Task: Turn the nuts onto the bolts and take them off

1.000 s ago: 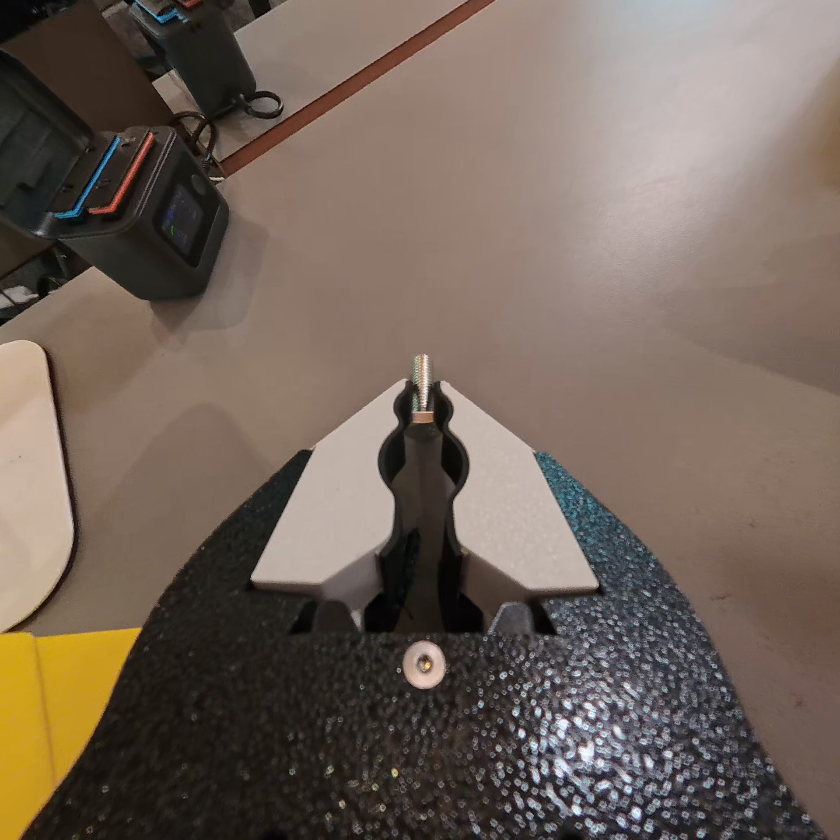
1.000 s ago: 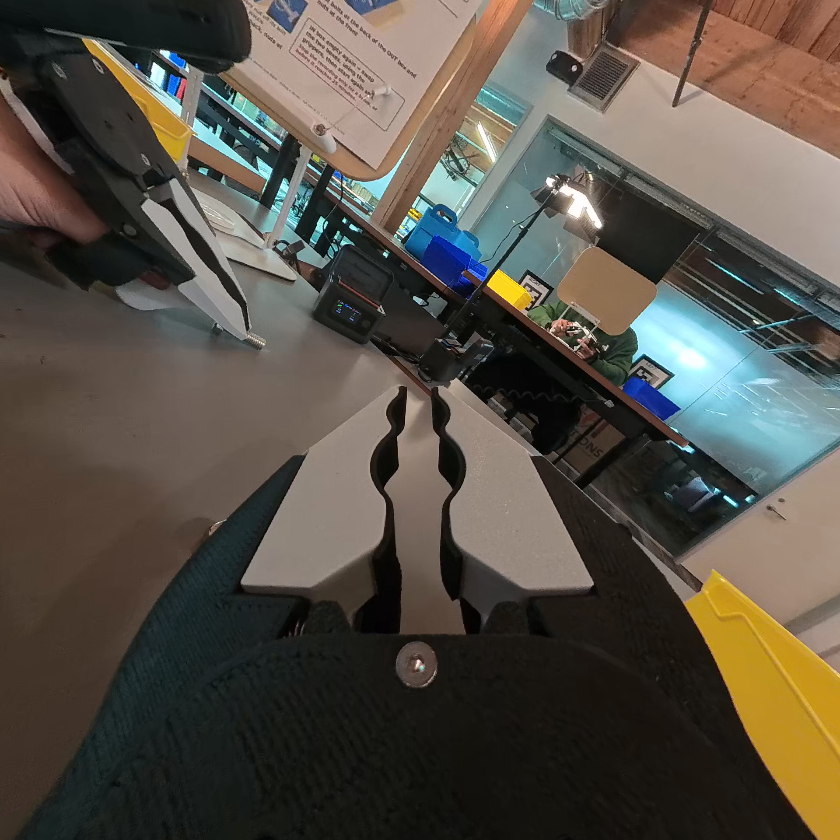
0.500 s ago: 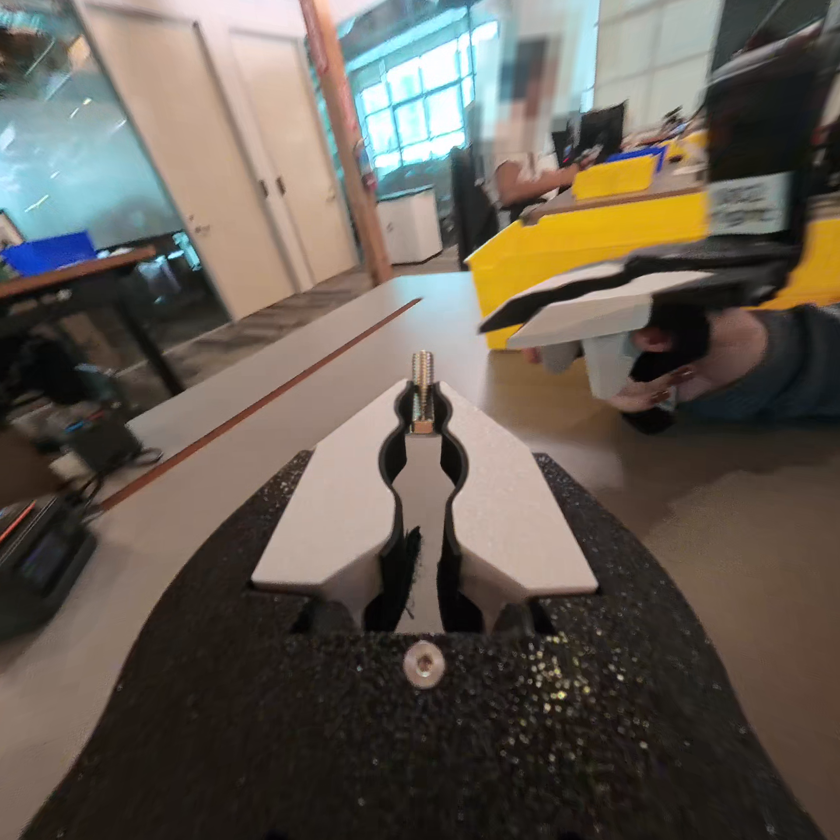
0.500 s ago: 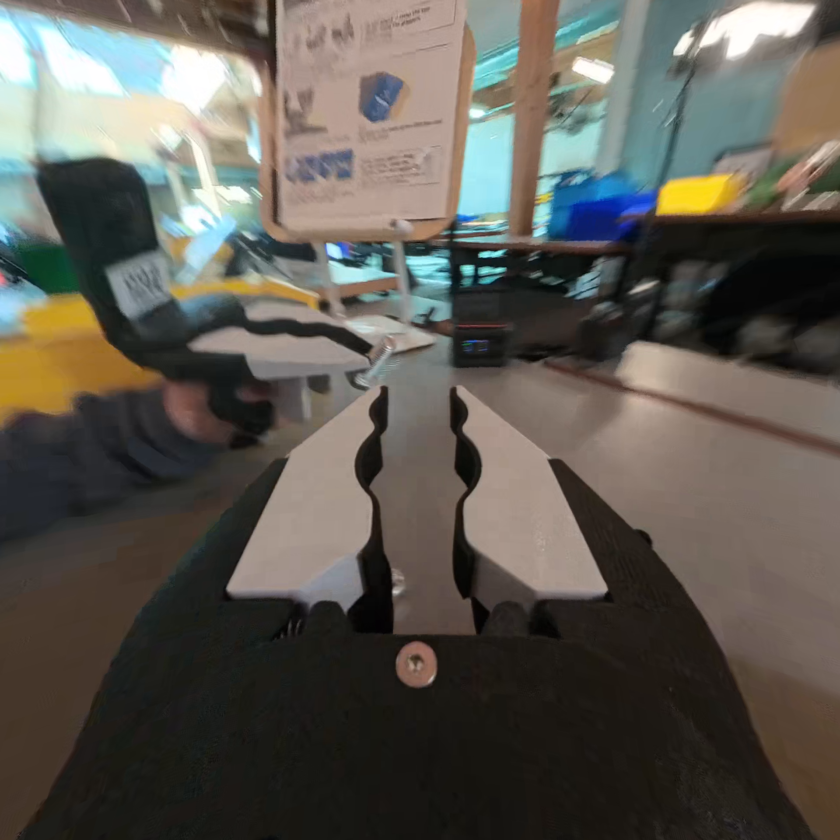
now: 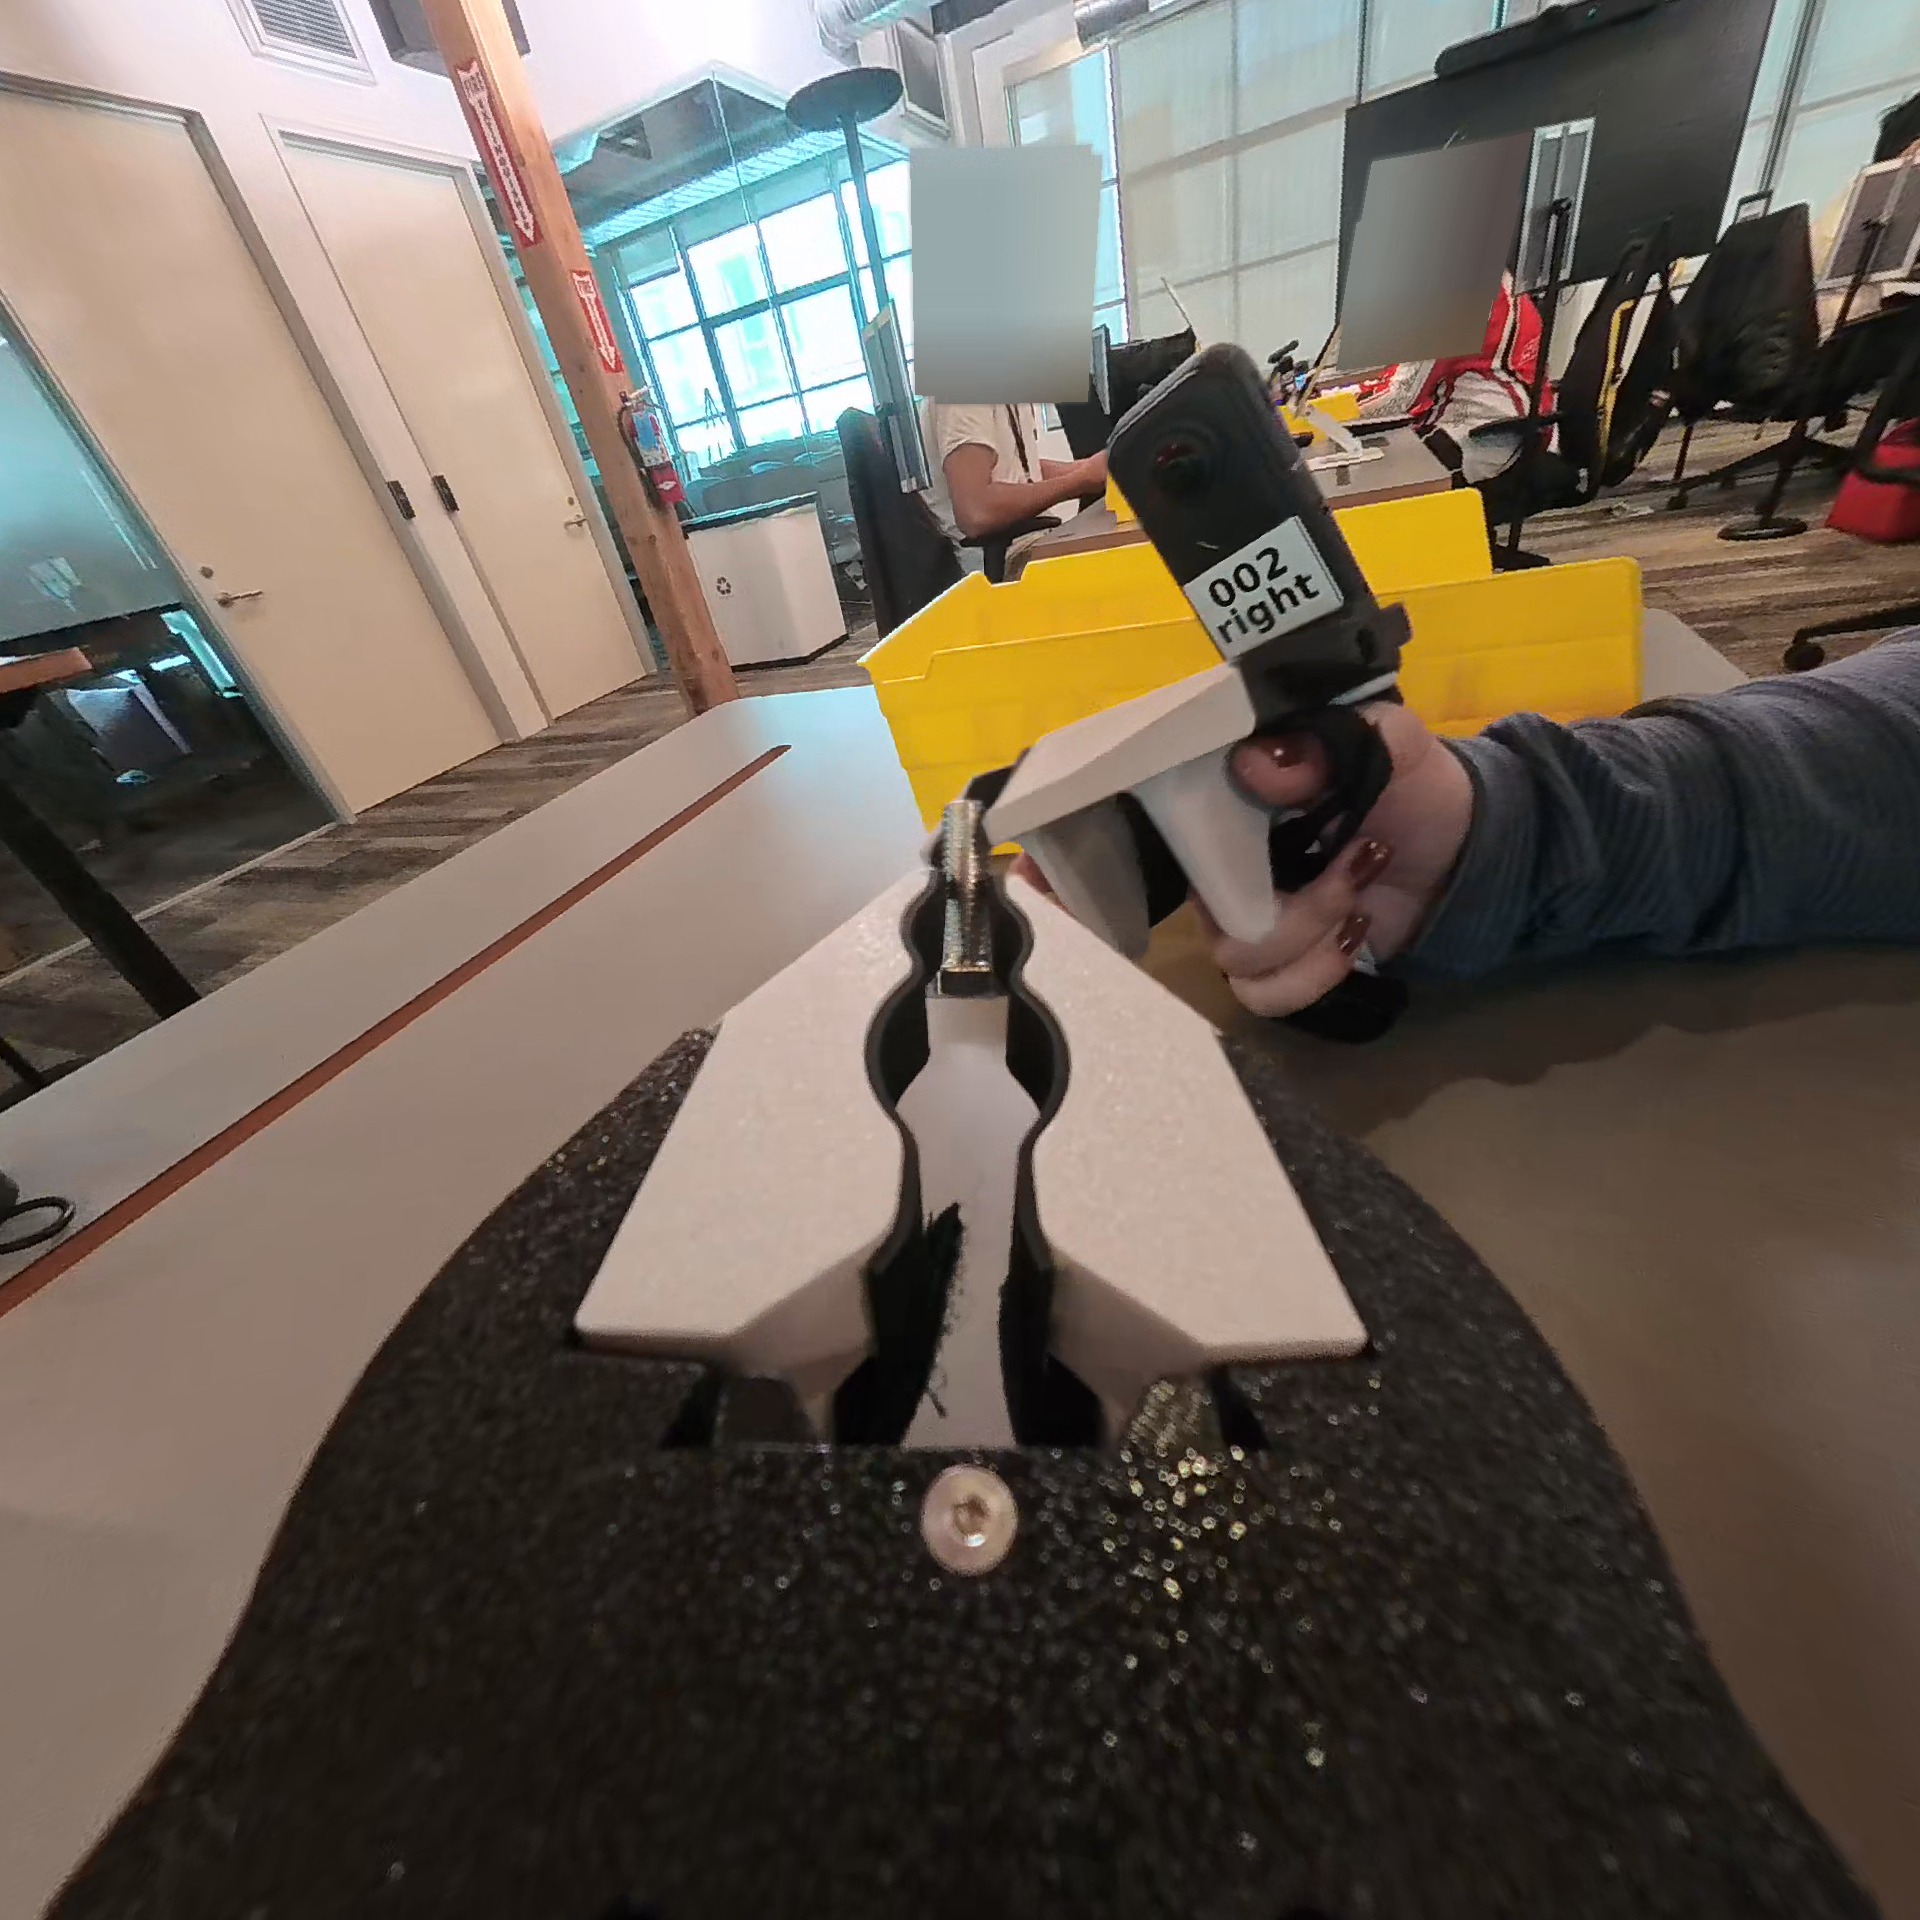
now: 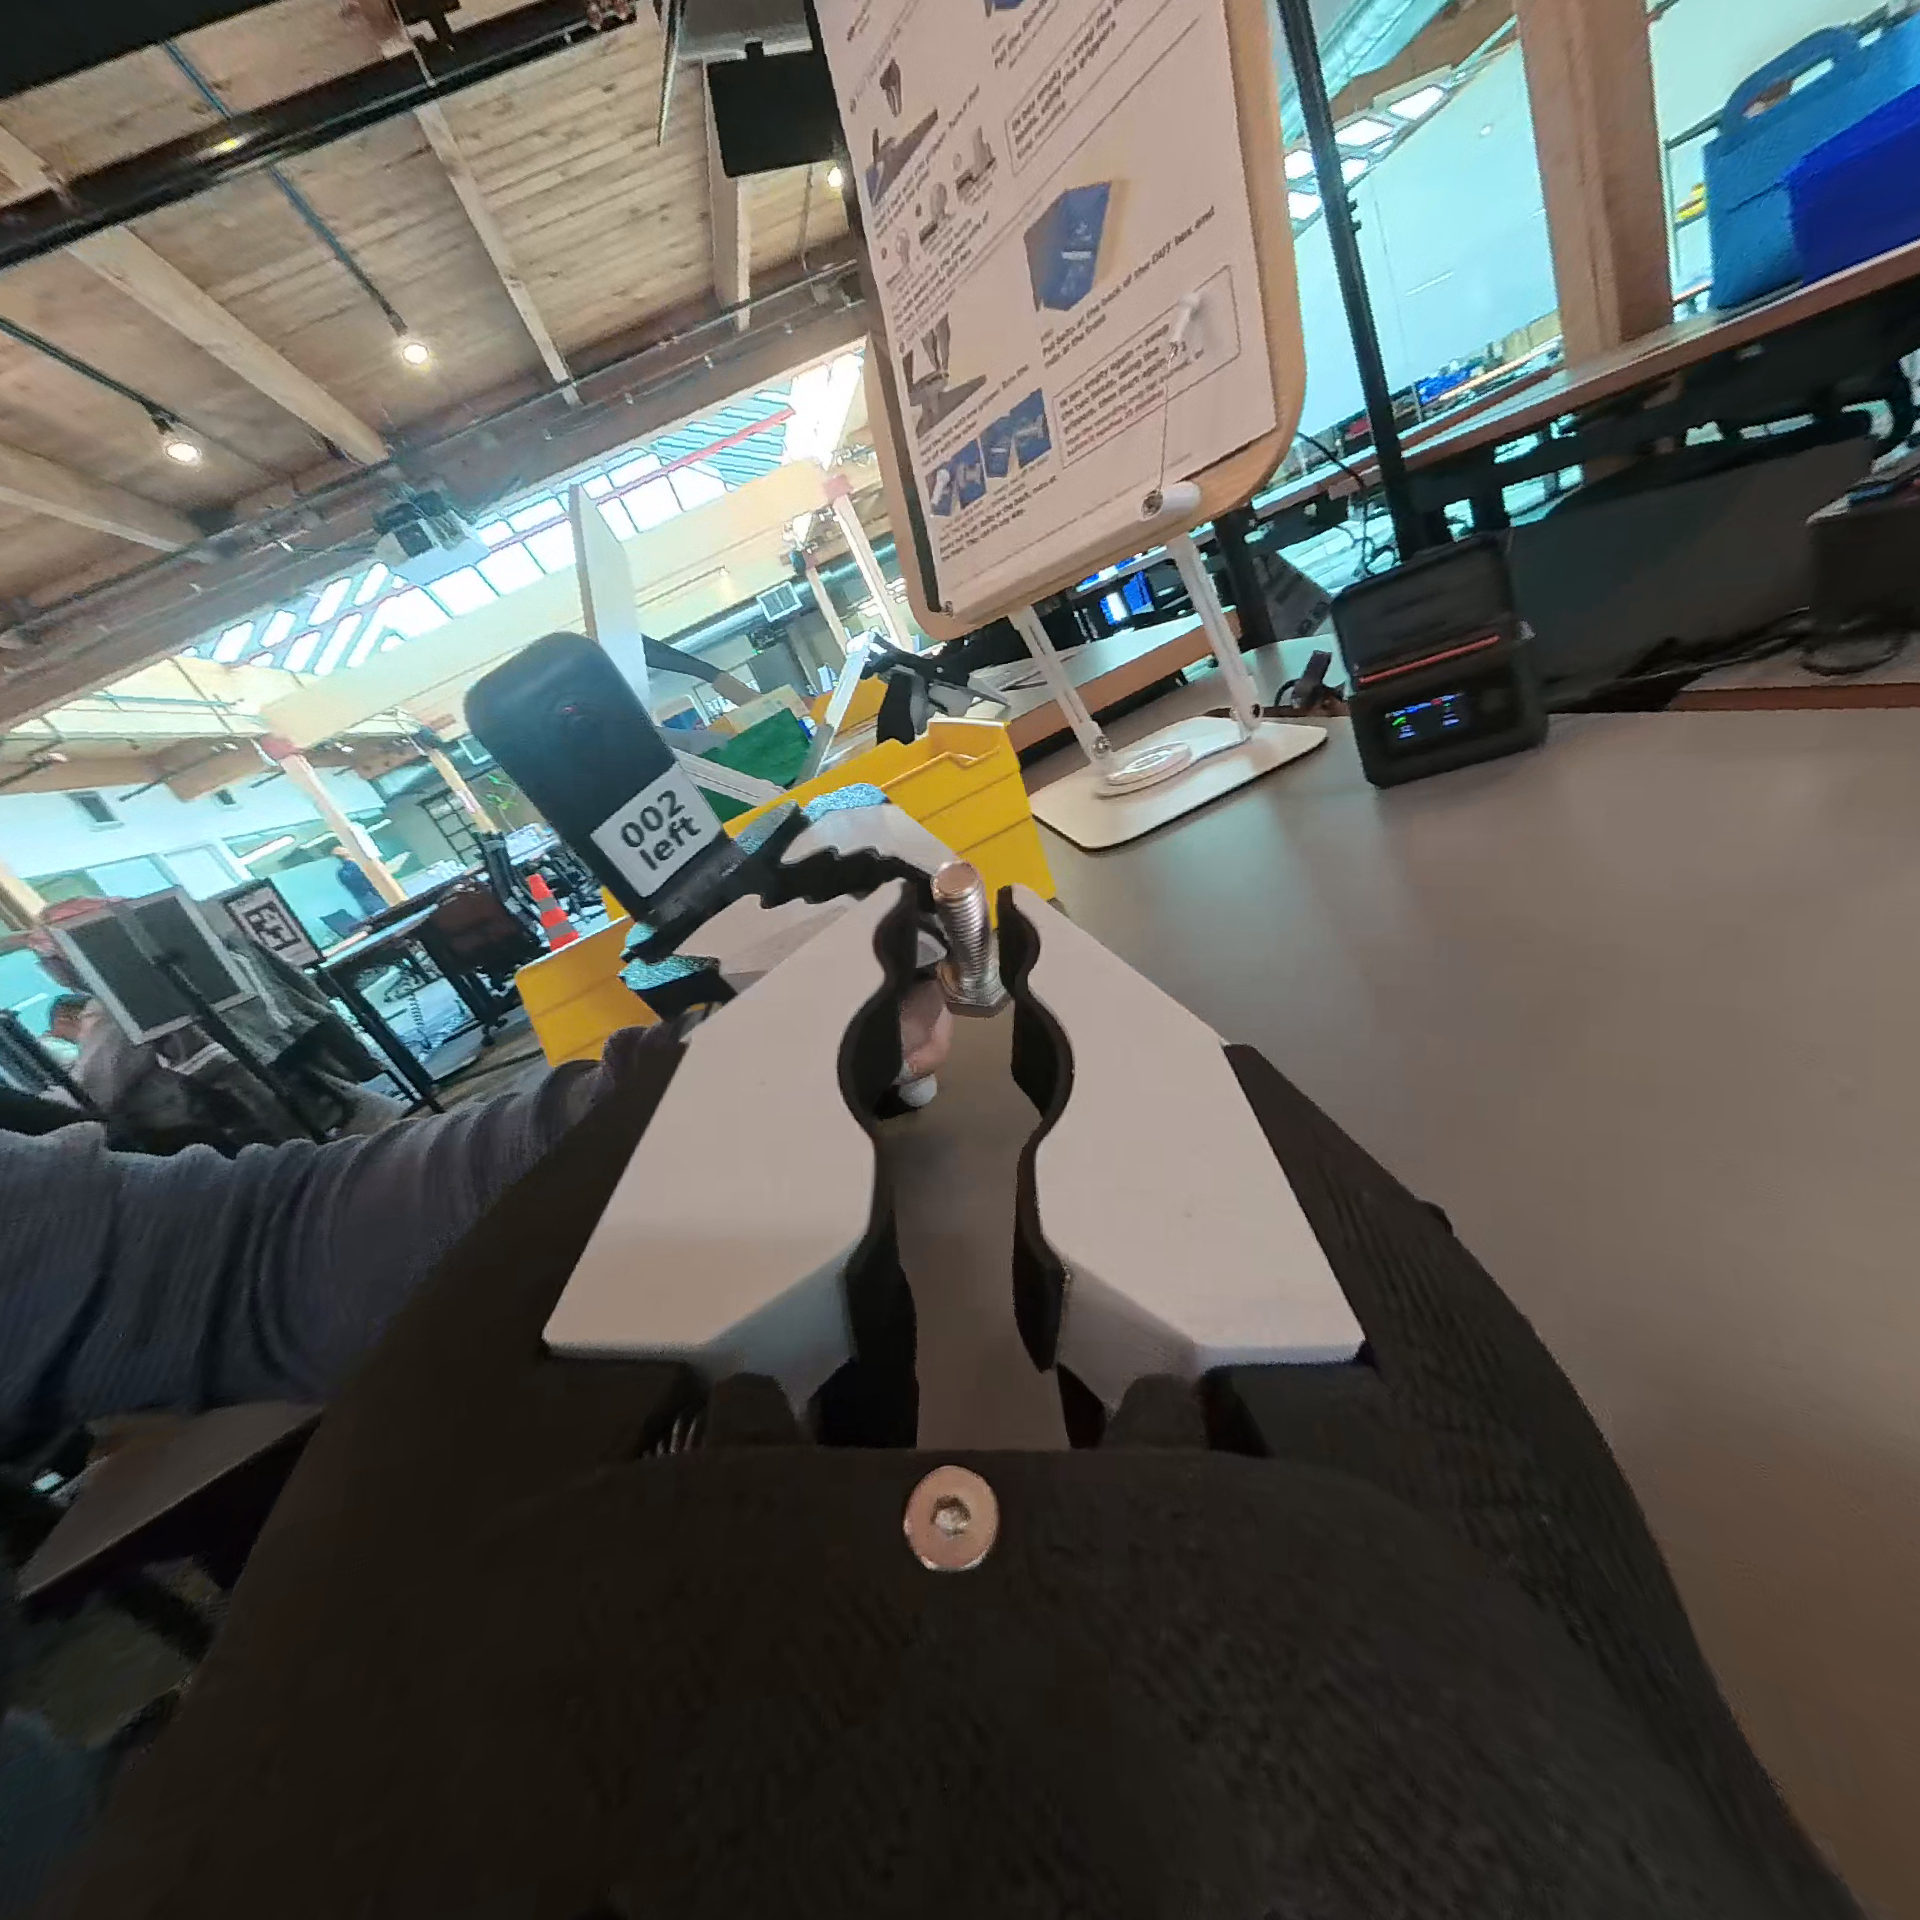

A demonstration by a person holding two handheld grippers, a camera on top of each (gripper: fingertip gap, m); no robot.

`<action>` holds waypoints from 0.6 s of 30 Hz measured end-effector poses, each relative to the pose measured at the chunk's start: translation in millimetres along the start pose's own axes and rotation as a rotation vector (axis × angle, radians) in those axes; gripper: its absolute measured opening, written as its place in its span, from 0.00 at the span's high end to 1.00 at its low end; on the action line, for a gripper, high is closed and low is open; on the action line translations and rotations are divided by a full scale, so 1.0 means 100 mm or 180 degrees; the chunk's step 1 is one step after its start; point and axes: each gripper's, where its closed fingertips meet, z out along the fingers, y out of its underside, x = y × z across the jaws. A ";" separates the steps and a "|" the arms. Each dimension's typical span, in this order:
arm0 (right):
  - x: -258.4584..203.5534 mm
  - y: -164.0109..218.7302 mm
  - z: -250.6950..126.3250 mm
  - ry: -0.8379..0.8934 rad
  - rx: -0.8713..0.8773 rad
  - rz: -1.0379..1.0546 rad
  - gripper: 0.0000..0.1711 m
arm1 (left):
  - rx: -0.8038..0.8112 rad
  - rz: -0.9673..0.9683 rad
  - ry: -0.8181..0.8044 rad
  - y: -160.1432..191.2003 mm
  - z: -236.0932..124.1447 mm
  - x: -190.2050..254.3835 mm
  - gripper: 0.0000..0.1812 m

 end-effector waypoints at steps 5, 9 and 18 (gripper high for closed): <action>0.00 0.01 -0.01 0.0045 -0.0053 -0.0197 0.95 | 0.0025 -0.0142 0.0066 0.00 0.00 0.02 0.97; 0.04 0.02 -0.03 0.0254 -0.0141 -0.0649 0.95 | -0.0208 -0.0243 0.0023 0.12 0.00 -0.03 0.76; 0.01 0.05 -0.02 0.0300 -0.0290 -0.0989 0.95 | -0.0482 -0.0168 0.0227 0.29 0.08 0.12 0.78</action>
